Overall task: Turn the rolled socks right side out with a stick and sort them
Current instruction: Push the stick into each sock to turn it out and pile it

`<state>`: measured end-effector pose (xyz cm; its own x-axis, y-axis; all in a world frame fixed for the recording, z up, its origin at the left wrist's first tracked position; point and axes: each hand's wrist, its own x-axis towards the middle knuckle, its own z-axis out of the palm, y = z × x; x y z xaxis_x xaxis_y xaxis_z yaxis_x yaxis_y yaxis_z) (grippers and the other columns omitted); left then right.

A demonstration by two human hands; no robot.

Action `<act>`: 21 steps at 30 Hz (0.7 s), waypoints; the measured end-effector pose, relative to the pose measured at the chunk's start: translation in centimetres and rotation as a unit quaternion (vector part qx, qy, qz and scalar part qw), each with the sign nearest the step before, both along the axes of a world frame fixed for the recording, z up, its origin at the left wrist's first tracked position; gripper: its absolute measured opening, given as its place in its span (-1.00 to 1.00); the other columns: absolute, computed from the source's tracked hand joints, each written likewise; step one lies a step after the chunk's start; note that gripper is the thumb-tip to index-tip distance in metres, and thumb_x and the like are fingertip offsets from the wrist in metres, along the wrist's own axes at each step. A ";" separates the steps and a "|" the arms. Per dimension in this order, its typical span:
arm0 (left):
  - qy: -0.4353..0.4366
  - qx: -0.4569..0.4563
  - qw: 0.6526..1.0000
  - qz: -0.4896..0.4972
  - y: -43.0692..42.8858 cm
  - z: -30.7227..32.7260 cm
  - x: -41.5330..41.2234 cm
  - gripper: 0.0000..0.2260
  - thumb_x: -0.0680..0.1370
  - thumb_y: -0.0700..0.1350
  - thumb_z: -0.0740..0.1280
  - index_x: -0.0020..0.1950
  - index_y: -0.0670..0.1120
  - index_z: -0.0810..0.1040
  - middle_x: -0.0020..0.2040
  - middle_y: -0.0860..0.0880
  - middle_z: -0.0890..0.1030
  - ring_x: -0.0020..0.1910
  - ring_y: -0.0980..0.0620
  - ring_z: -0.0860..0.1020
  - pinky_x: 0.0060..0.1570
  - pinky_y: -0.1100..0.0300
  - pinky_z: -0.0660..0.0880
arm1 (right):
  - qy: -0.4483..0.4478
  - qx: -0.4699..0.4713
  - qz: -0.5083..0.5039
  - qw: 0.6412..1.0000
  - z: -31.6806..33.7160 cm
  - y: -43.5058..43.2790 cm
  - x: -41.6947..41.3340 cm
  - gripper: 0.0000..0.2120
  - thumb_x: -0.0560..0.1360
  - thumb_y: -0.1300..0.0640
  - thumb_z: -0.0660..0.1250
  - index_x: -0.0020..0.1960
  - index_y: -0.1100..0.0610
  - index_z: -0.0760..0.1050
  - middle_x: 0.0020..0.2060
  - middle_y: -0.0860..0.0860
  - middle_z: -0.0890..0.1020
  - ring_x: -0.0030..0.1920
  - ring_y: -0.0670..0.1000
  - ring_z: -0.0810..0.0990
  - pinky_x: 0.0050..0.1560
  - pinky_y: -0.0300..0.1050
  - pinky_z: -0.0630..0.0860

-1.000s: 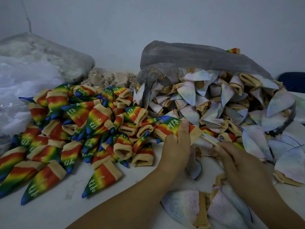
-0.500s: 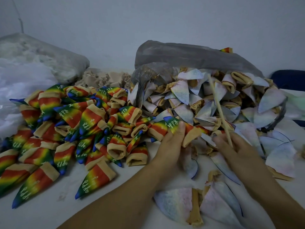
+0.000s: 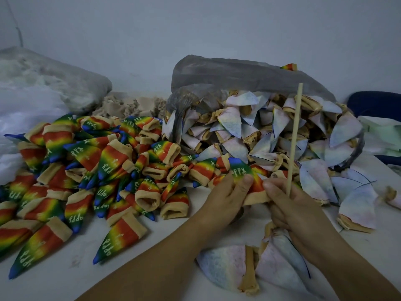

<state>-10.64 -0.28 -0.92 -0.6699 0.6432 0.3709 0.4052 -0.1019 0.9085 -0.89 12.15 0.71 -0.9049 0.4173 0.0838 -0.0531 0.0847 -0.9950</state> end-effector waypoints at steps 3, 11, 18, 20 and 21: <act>0.013 0.019 0.995 0.096 0.3 0.0 -0.4 -0.81 0.60 0.13 0.22 -0.09 0.04 0.43 -0.05 0.01 0.45 -0.10 0.15 0.49 -0.10 0.20 0.49 | 0.059 0.111 -0.099 0.987 -0.1 0.3 -0.1 -0.81 0.38 -0.18 0.27 -0.13 -0.10 0.54 -0.29 -0.19 0.63 -0.27 -0.23 0.58 -0.29 -0.40 0.47; -0.150 0.028 0.986 0.063 0.8 0.1 0.1 -0.83 0.52 0.16 0.35 -0.05 0.10 0.63 -0.03 0.00 0.65 -0.04 0.07 0.60 0.01 0.16 0.57 | 0.091 0.340 -0.147 0.924 -0.7 -0.2 -0.7 -0.83 0.49 -0.07 0.20 -0.03 -0.03 0.50 -0.11 -0.04 0.51 -0.15 -0.08 0.53 -0.17 -0.14 0.47; -0.348 0.129 0.928 -0.021 1.0 0.4 0.3 -0.87 0.59 -0.11 0.35 -0.14 -0.05 0.65 -0.40 0.02 0.51 -0.46 0.15 0.39 -0.41 0.33 0.35 | 0.067 0.139 -0.113 0.982 -1.0 -0.1 -1.0 -0.93 0.53 -0.01 0.28 -0.13 -0.11 0.50 -0.20 0.01 0.62 -0.18 -0.01 0.57 -0.11 -0.09 0.48; -0.412 0.165 0.892 -0.090 1.1 0.5 0.2 -0.92 0.52 -0.12 0.38 -0.11 -0.13 0.62 -0.36 -0.01 0.52 -0.43 0.16 0.43 -0.42 0.36 0.37 | 0.059 0.009 -0.080 0.995 -0.8 -0.2 -1.0 -0.91 0.54 0.01 0.28 -0.09 0.00 0.51 -0.23 0.20 0.60 -0.29 0.12 0.50 -0.17 -0.01 0.48; -0.430 0.177 0.878 -0.117 1.1 0.5 0.1 -0.89 0.49 -0.11 0.38 -0.09 -0.15 0.59 -0.34 -0.02 0.52 -0.41 0.16 0.44 -0.41 0.36 0.37 | 0.056 -0.041 -0.065 0.995 -0.7 -0.3 -1.0 -0.89 0.54 0.02 0.29 -0.09 0.05 0.50 -0.34 0.19 0.55 -0.40 0.07 0.43 -0.31 -0.10 0.45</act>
